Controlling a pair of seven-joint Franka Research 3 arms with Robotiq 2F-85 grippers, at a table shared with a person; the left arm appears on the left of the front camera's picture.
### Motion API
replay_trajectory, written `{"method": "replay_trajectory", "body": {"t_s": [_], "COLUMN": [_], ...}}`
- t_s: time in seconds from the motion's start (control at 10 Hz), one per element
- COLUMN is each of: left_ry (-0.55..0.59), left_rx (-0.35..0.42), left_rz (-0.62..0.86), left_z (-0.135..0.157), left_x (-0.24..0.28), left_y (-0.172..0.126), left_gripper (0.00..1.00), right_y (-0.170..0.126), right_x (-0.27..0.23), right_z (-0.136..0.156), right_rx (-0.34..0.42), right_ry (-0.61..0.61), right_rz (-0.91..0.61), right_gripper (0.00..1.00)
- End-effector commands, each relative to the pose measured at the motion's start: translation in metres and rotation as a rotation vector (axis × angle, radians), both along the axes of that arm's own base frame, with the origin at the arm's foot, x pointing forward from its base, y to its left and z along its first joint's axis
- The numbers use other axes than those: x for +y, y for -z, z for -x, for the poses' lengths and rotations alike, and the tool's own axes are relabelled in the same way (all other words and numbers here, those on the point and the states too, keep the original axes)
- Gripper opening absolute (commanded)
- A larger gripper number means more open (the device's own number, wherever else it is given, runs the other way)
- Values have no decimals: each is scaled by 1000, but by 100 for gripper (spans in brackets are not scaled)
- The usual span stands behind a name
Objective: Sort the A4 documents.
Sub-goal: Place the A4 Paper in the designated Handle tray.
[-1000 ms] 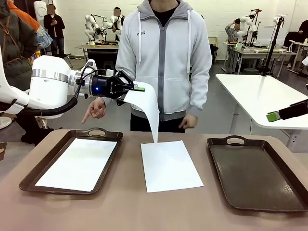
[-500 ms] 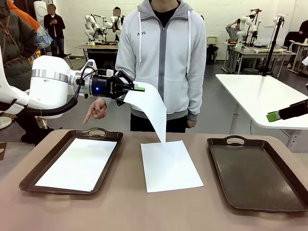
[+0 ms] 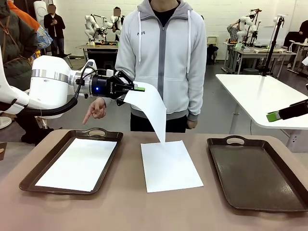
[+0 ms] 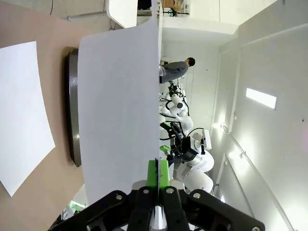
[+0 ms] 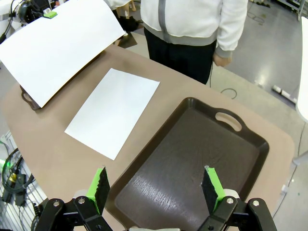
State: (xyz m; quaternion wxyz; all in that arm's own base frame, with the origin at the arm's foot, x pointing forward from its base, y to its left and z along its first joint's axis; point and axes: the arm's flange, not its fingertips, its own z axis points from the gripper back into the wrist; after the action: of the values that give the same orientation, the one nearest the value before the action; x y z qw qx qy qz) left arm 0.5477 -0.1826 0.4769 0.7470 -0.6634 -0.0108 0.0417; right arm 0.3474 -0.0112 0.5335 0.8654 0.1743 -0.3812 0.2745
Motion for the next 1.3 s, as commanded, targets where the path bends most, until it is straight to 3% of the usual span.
{"method": "replay_trajectory", "body": {"t_s": [0.0, 0.8, 1.2], "left_ry": [-8, 0, 202], "left_rx": [4, 0, -75], "left_rz": [19, 0, -171], "left_z": [-1, 0, 18], "left_x": [-2, 0, 42], "left_y": [0, 0, -15], "left_gripper": [0, 1, 1], "right_y": [2, 2, 2], "right_x": [1, 1, 1], "right_z": [-1, -1, -1], "right_rx": [2, 2, 2], "right_ry": [-5, -5, -5], "right_rz": [-7, -7, -7], "right_gripper": [100, 100, 100]}}
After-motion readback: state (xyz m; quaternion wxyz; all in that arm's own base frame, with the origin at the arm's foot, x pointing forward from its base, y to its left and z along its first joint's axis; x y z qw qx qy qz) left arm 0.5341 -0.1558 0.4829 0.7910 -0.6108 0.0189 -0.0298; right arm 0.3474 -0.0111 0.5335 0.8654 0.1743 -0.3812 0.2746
